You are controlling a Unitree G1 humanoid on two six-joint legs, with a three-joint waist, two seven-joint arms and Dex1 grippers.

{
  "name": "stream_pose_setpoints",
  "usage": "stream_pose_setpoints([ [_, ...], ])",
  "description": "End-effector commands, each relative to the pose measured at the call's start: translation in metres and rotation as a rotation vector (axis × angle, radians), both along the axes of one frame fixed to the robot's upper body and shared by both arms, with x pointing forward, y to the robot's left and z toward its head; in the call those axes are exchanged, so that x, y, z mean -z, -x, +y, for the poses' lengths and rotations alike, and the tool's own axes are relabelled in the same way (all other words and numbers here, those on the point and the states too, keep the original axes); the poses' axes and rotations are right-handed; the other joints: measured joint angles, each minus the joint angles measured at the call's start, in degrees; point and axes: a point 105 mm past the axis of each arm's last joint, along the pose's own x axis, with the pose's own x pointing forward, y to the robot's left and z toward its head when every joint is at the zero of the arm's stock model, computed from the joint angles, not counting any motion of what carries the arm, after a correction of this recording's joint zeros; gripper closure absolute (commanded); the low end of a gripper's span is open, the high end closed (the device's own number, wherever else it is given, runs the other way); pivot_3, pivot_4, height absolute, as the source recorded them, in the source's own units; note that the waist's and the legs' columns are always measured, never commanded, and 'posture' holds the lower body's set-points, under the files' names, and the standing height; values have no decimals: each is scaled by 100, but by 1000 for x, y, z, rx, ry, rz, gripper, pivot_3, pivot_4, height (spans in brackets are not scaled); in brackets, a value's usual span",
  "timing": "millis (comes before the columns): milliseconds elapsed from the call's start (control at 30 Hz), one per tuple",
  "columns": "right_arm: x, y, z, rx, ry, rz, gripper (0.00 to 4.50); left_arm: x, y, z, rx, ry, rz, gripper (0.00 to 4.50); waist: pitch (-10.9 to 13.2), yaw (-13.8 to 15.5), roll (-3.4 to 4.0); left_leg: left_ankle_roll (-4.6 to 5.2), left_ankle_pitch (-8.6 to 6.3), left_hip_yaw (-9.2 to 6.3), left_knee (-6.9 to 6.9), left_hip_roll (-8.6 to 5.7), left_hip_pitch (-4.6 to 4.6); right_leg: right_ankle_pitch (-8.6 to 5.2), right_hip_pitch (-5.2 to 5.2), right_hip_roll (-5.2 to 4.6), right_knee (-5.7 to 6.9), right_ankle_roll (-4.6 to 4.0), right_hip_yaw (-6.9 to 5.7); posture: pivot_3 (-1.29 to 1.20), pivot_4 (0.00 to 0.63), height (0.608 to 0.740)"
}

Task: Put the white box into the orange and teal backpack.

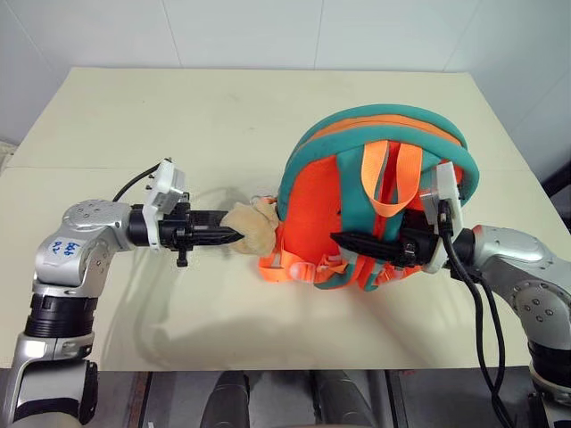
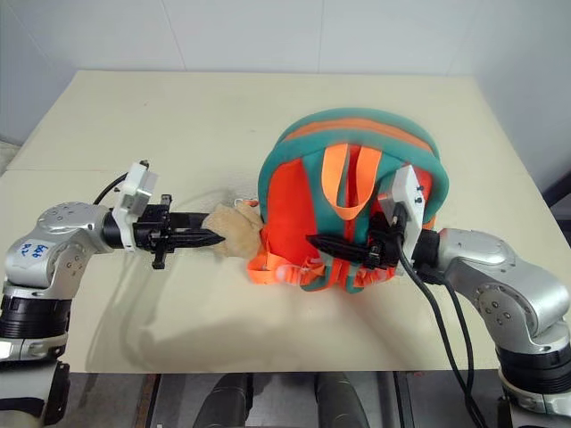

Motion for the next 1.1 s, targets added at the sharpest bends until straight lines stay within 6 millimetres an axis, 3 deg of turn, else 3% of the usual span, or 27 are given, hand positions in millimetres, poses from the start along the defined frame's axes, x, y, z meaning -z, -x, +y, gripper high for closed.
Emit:
stream_pose_setpoints([
  [33, -11, 6, -19, 36, 27, -53, 511, -13, 9, 14, -30, -1, -61, 1663, 0, 11, 0, 0, 0, 0, 0, 0, 0, 0, 0, -1, -1, 0, 0, 0, 150, 740],
  [100, -12, 0, -37, 107, 13, -38, 0, -11, 11, 23, -59, -13, -64, 1012, 0, 11, 0, 0, 0, 1, 3, -1, 1, 0, 5, -2, -1, 0, 1, 0, 150, 740],
  [200, -7, -2, -60, 176, 65, -38, 0, -18, 15, 28, -72, 31, -98, 88, 0, 29, 0, 0, 0, 1, 9, -2, 8, 1, 14, -2, -2, 1, 0, 0, 150, 740],
  [233, -5, -1, -68, 194, 87, -36, 0, -21, 16, 30, -80, 49, -95, 37, 0, 40, 0, 1, 0, 1, 9, -2, 8, 2, 15, -2, -3, 1, 0, 0, 150, 740],
  [533, 6, 15, -116, 205, 267, -55, 0, -13, 28, 46, -96, -28, -62, 37, 0, 120, 0, 2, -1, 4, 8, -4, 12, 2, 27, -4, -19, 2, -1, 0, 150, 740],
  [800, 1, 4, -156, 270, 365, -99, 0, -8, 35, 48, -86, -53, -53, 37, 1, 108, 1, 9, -10, 16, -1, -4, 71, 3, 92, -8, -51, 2, 6, 0, 150, 740],
  [1100, -1, 0, -160, 237, 353, -43, 0, -10, 36, 45, -79, -52, -75, 37, 3, 77, 3, 9, -10, 26, -36, -1, 88, 0, 89, -8, -50, -1, 16, 0, 150, 740],
])
